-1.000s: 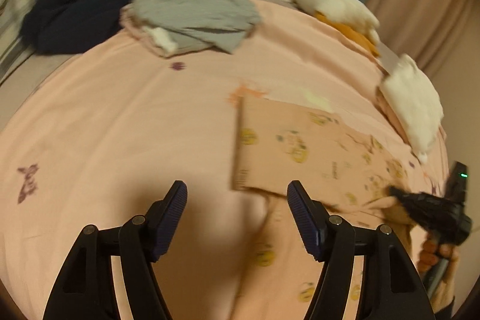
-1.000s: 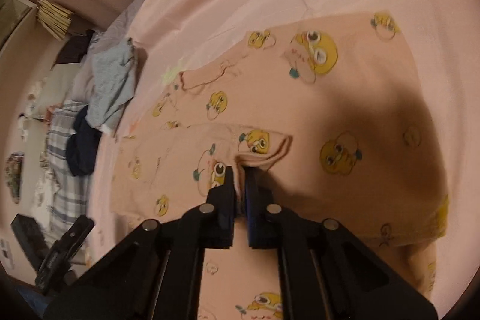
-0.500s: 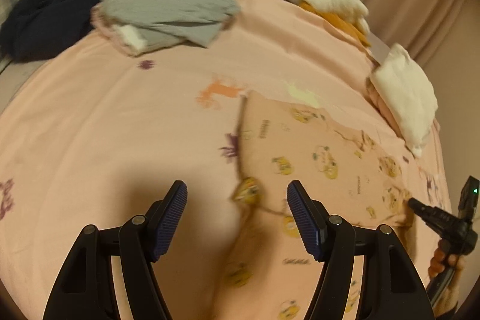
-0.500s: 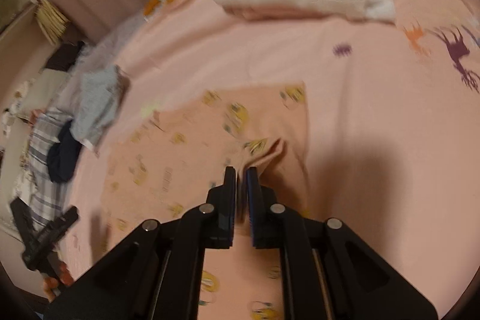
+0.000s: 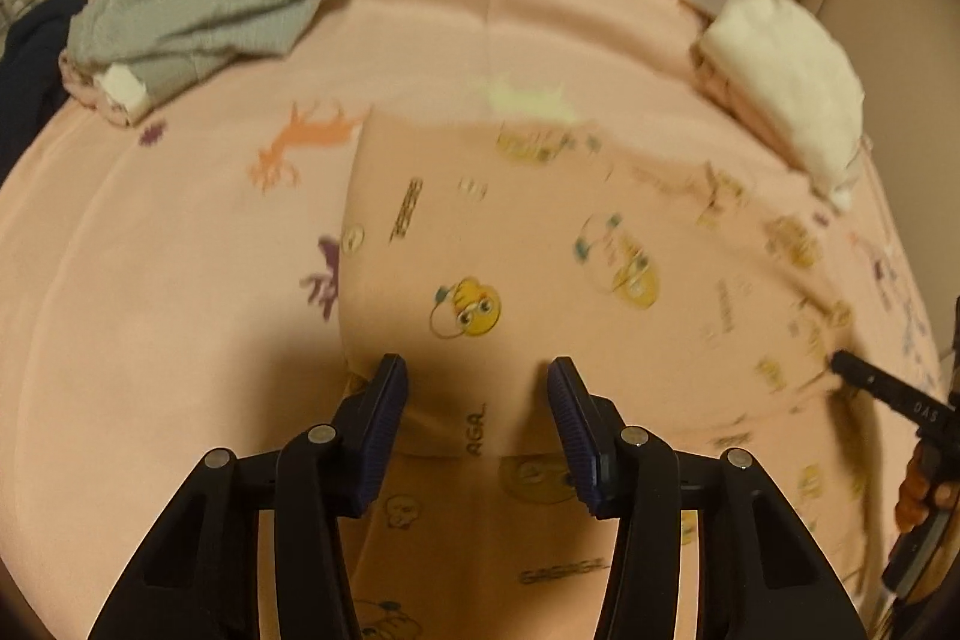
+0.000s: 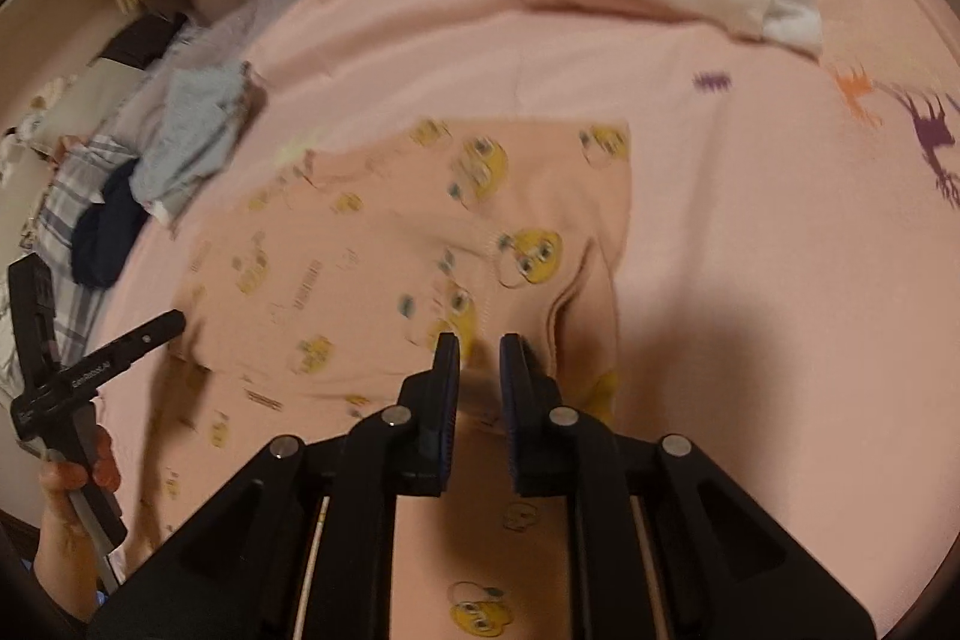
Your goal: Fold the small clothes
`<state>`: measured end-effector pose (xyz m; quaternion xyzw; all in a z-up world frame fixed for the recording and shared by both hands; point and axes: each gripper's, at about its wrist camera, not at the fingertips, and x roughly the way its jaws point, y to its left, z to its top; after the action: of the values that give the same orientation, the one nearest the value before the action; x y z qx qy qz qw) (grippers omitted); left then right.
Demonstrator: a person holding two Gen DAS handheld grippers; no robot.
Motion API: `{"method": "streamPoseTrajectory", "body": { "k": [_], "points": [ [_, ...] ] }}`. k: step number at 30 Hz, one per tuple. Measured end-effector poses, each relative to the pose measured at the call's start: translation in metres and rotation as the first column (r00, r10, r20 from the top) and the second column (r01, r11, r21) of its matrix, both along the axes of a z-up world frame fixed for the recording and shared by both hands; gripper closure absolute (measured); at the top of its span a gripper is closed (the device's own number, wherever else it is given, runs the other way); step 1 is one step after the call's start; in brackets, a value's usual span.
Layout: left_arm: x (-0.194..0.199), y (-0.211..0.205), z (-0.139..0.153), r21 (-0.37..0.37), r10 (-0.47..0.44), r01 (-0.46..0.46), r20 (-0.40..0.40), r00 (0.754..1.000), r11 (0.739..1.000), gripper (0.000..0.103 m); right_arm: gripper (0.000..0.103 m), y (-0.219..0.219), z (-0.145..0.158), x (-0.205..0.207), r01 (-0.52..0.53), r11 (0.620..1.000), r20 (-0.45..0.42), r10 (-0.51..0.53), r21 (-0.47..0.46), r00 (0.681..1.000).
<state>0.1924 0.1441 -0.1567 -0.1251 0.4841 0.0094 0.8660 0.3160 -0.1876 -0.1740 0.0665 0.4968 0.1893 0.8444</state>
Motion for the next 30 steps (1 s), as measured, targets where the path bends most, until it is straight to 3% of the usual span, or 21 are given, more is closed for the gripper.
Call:
{"method": "streamPoseTrajectory", "body": {
  "k": [2,4,5,9,15,16,20,23,30],
  "points": [
    [-0.004,0.0,0.003,0.012,-0.011,0.011,0.01,1.0,1.0,0.053,0.093,-0.001,-0.004,0.0,0.004,1.0,-0.007,-0.004,0.015,1.0],
    [-0.01,0.002,0.01,-0.025,-0.013,0.014,0.012,1.0,1.0,0.053,0.09,-0.007,0.002,-0.004,0.008,0.999,-0.016,-0.007,0.051,1.0],
    [-0.015,0.005,0.015,-0.055,-0.011,0.012,0.018,1.0,0.998,0.053,0.085,-0.01,0.006,-0.007,0.004,0.997,-0.014,-0.003,0.072,1.0],
    [-0.047,0.025,0.027,-0.107,0.035,-0.03,0.046,0.998,0.994,0.034,0.057,-0.029,0.019,-0.03,-0.003,0.989,-0.005,0.004,0.15,1.0],
    [-0.069,0.05,0.007,-0.253,0.053,-0.055,-0.015,0.998,0.966,0.034,0.056,-0.063,-0.004,-0.059,0.068,0.975,-0.096,-0.048,0.212,0.994],
    [-0.07,0.051,0.001,-0.314,0.039,-0.043,-0.021,0.999,0.949,0.034,0.056,-0.066,-0.012,-0.061,0.074,0.968,-0.132,-0.043,0.241,0.99],
    [-0.075,0.047,-0.006,-0.441,0.021,-0.022,-0.007,1.0,0.897,0.034,0.057,-0.066,-0.027,-0.066,0.06,0.918,-0.185,0.015,0.392,0.983],
    [-0.088,0.043,-0.007,-0.481,-0.005,0.002,-0.006,1.0,0.877,0.036,0.061,-0.059,-0.032,-0.074,0.031,0.9,-0.22,0.073,0.435,0.973],
    [-0.136,0.03,-0.004,-0.488,-0.091,0.068,-0.025,0.996,0.87,0.039,0.073,-0.055,-0.04,-0.125,-0.013,0.879,-0.264,0.157,0.476,0.952]
  ]
}}
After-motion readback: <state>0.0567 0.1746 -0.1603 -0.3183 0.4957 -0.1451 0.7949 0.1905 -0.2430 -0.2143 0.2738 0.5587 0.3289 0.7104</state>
